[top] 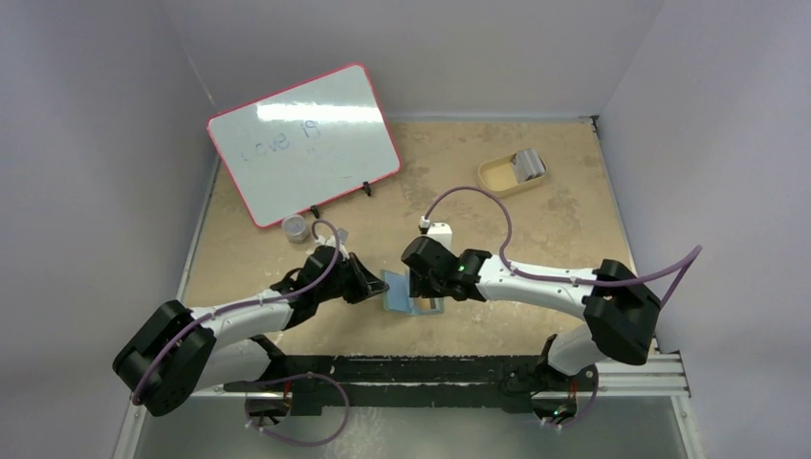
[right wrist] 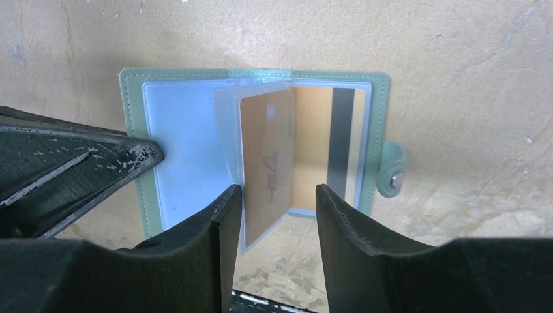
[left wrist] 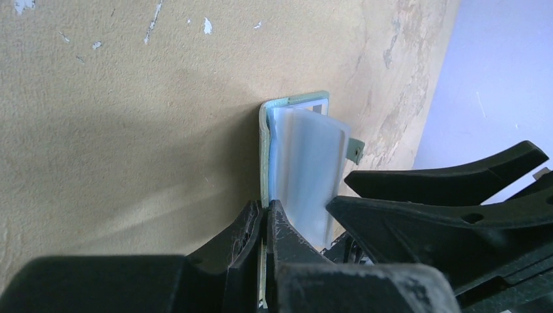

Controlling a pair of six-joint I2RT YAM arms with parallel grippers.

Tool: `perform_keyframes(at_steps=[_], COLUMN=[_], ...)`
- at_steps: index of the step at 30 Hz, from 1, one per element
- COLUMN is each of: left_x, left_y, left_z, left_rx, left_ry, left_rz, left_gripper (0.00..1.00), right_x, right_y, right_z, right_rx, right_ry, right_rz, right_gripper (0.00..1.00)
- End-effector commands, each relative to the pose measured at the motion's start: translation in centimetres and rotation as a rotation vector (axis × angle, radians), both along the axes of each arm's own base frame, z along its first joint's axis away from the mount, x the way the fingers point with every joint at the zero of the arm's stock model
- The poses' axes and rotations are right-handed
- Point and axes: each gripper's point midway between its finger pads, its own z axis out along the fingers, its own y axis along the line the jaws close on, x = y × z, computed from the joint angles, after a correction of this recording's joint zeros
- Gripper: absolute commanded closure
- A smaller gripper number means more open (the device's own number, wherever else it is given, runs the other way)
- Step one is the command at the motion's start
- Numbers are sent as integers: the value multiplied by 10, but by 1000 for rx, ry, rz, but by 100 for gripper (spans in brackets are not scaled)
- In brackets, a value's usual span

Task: Put the credit cards into the card holder
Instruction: Turn over the card slot in the card holder, then pick up the credit card from the storage box.

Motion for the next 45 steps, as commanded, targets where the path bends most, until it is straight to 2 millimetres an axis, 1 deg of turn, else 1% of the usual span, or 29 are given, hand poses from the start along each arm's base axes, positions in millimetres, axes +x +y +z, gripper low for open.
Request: perform_keyframes(at_steps=[1,4,10,16,18,20,22,25,27,29,31,32,34,36,38,41,44,45], left_x=[10,10,10,11,11,12,14,20,25,28,32,35,39,41,41,37,28,24], left_y=[-7,-7,-6,-5,-4,-2,2,9,17,26,28,26,28,30,30,27,20,18], left_z=[20,20,15,8,5,4,4,9,14,21,36,48,66,82,93,100,106,109], left_rx=[-16,-13,18,80,88,101,126,176,224,282,302,299,310,321,331,344,323,316], left_ry=[-74,-73,-73,-68,-64,-64,-66,-85,-101,-115,-156,-181,-220,-259,-288,-308,-329,-337], left_rz=[-18,-21,-31,-64,-66,-57,-46,-20,4,19,10,7,8,0,-25,-87,-170,-200], left_gripper=[100,100,100,100,100,100,94,81,75,70,61,52,44,42,41,40,40,38], right_x=[1,-5,-9,-11,-8,-2,8,29,47,71,95,107,133,158,181,215,245,252], right_y=[-22,-27,-33,-53,-53,-49,-46,-46,-54,-58,-74,-82,-101,-120,-140,-166,-194,-205], right_z=[8,4,3,5,7,13,21,39,48,72,85,90,99,108,117,130,133,132], right_rx=[-60,-69,-75,-131,-126,-105,-93,-81,-82,-57,-77,-86,-114,-164,-225,-309,-384,-417], right_ry=[-21,2,10,-2,-15,-34,-61,-115,-149,-215,-266,-286,-319,-348,-375,-411,-407,-398], right_rz=[-55,-51,-56,-98,-97,-77,-56,-39,-39,-34,-42,-52,-80,-106,-138,-164,-208,-229], right_gripper=[53,54,55,55,56,55,55,55,54,55,54,54,52,51,50,46,45,44])
